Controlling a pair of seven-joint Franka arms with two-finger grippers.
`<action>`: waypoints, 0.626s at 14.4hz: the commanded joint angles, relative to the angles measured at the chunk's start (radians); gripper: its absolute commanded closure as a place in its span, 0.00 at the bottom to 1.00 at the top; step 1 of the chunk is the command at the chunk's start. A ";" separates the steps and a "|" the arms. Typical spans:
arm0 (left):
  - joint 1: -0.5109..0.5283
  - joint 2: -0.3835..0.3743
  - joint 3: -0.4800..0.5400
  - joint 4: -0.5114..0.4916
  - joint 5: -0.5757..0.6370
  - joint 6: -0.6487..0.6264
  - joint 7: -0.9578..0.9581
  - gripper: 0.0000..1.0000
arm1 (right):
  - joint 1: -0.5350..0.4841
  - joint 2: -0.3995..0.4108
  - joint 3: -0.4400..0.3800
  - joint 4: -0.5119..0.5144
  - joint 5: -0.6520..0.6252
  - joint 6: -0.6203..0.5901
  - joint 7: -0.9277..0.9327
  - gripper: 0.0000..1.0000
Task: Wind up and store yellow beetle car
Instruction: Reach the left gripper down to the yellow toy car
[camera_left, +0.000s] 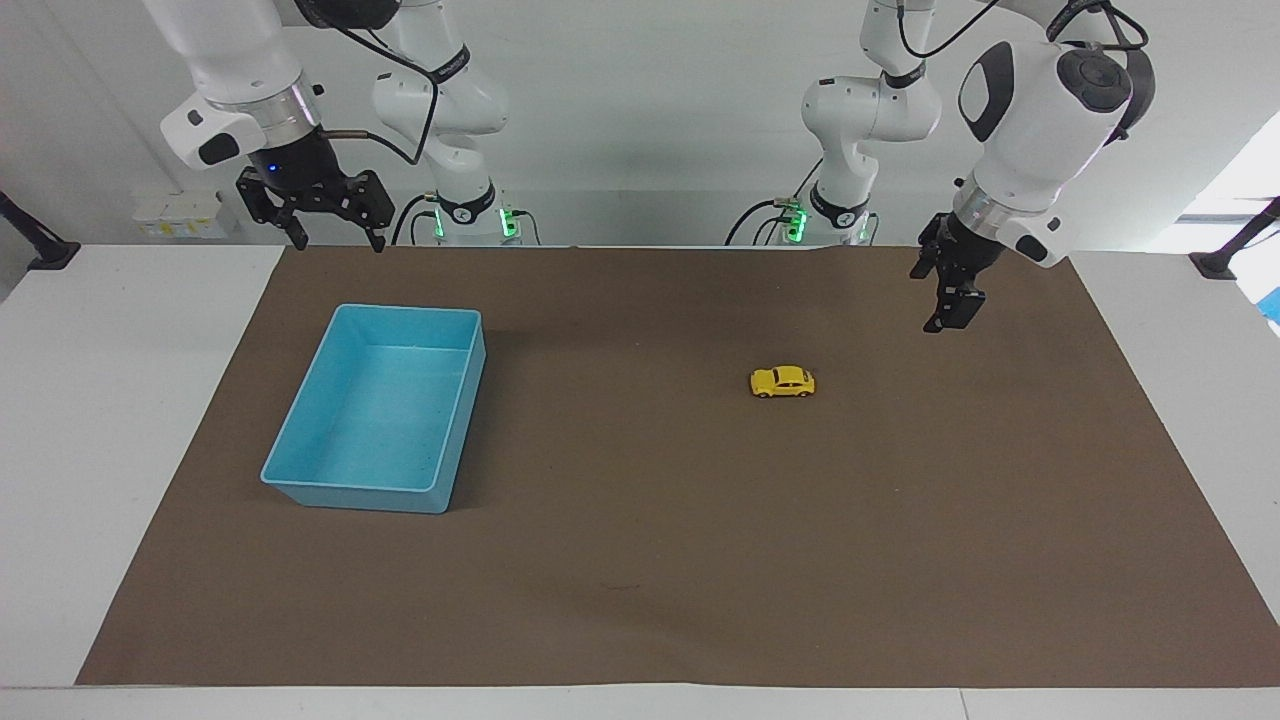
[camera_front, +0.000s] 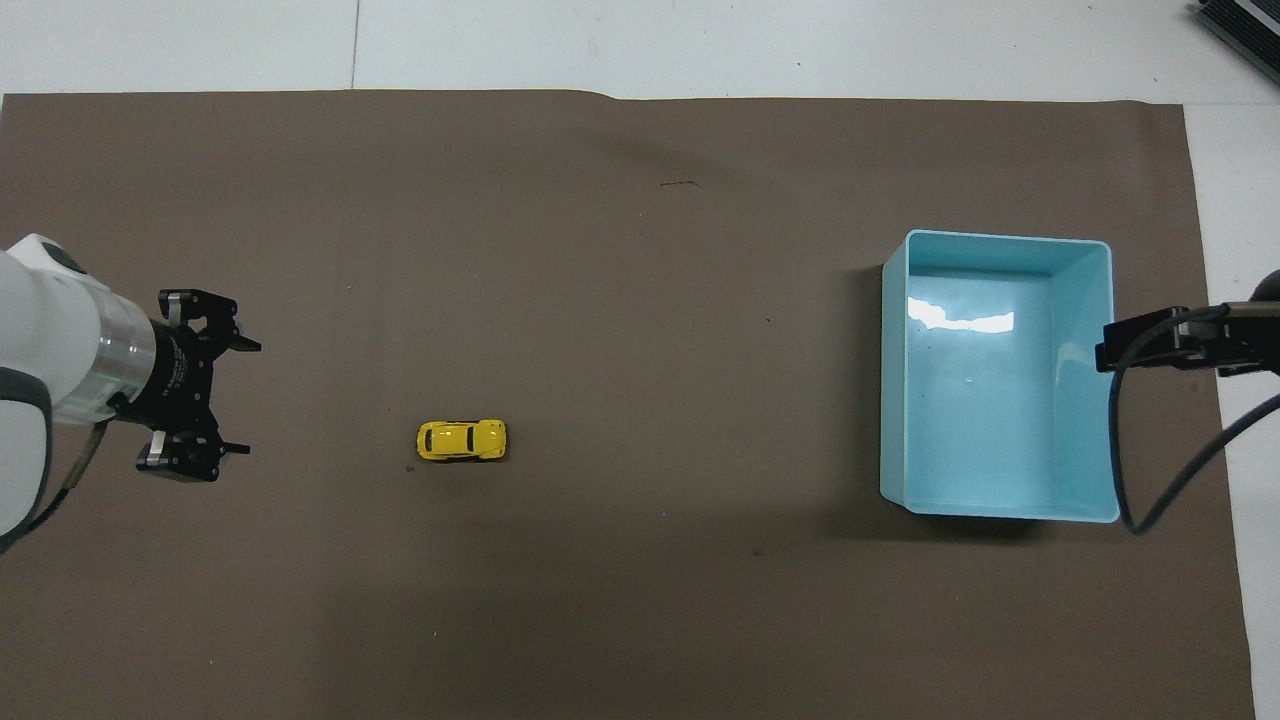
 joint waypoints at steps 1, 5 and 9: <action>-0.041 -0.007 0.014 -0.056 -0.015 0.048 -0.088 0.00 | -0.015 -0.026 0.004 -0.026 0.012 -0.002 -0.021 0.00; -0.121 -0.005 0.014 -0.188 -0.016 0.225 -0.241 0.00 | -0.015 -0.026 0.004 -0.027 0.012 -0.002 -0.020 0.00; -0.192 0.053 0.014 -0.263 -0.016 0.366 -0.355 0.00 | -0.015 -0.026 0.004 -0.024 0.012 -0.002 -0.020 0.00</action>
